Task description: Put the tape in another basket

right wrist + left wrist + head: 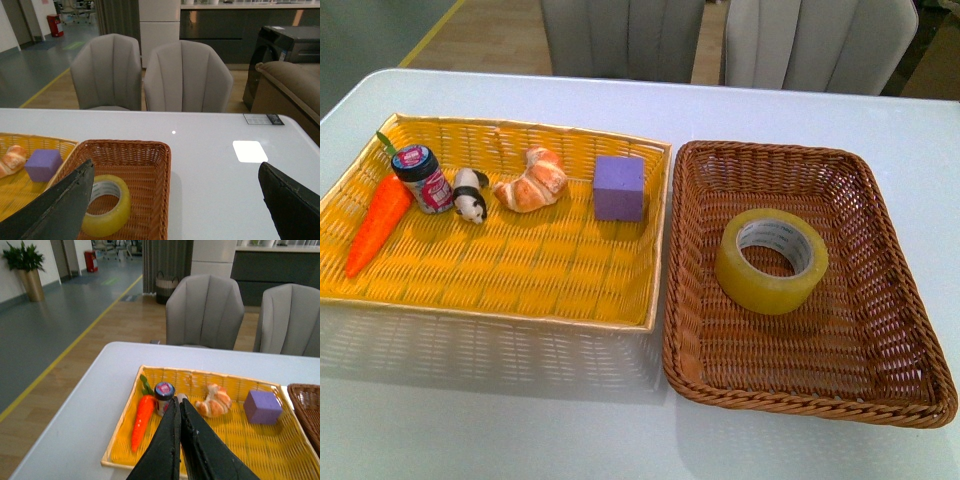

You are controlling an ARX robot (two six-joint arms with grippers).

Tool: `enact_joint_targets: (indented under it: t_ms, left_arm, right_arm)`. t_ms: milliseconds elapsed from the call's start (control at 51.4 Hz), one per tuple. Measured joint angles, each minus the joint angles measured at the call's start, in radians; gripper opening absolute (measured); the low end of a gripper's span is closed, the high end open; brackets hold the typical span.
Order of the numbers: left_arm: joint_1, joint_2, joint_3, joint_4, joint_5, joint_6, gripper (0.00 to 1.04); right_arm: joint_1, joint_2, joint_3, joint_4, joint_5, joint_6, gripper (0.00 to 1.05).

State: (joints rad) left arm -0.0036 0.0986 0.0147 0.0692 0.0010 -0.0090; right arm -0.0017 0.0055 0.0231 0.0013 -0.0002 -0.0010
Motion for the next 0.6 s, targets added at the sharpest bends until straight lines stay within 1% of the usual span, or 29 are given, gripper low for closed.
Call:
enact_joint_targets:
  t_ms: [19, 58, 234, 273, 292, 331, 467, 506, 545, 603]
  left_arm:
    - [0.0, -0.039, 0.0, -0.043, -0.001, 0.0, 0.02]
    - [0.0, -0.077, 0.0, -0.063, -0.001, 0.0, 0.02]
    - [0.0, -0.083, 0.0, -0.069, -0.001, 0.0, 0.02]
    - [0.0, -0.083, 0.0, -0.069, -0.001, 0.0, 0.04]
    - [0.0, -0.083, 0.0, -0.069, -0.001, 0.0, 0.08]
    - [0.0, -0.083, 0.0, -0.069, -0.001, 0.0, 0.18]
    - [0.0, -0.083, 0.0, -0.069, -0.001, 0.0, 0.41]
    - [0.0, -0.083, 0.0, -0.069, -0.001, 0.0, 0.52]
    - [0.0, -0.083, 0.0, -0.069, -0.001, 0.0, 0.57]
    - [0.0, -0.083, 0.0, -0.069, -0.001, 0.0, 0.7]
  right_arm:
    - [0.0, 0.0, 0.0, 0.0, 0.0, 0.0, 0.96]
    - [0.0, 0.0, 0.0, 0.0, 0.0, 0.0, 0.96]
    - [0.0, 0.0, 0.0, 0.0, 0.0, 0.0, 0.96]
    - [0.0, -0.001, 0.0, 0.0, 0.0, 0.0, 0.96]
    - [0.0, -0.001, 0.0, 0.0, 0.0, 0.0, 0.96]
    - [0.0, -0.001, 0.0, 0.0, 0.0, 0.0, 0.96]
    - [0.0, 0.0, 0.0, 0.0, 0.0, 0.0, 0.96]
    - [0.0, 0.0, 0.0, 0.0, 0.0, 0.0, 0.96]
    - [0.0, -0.001, 0.0, 0.0, 0.0, 0.0, 0.96]
    - [0.0, 0.0, 0.0, 0.0, 0.0, 0.0, 0.96]
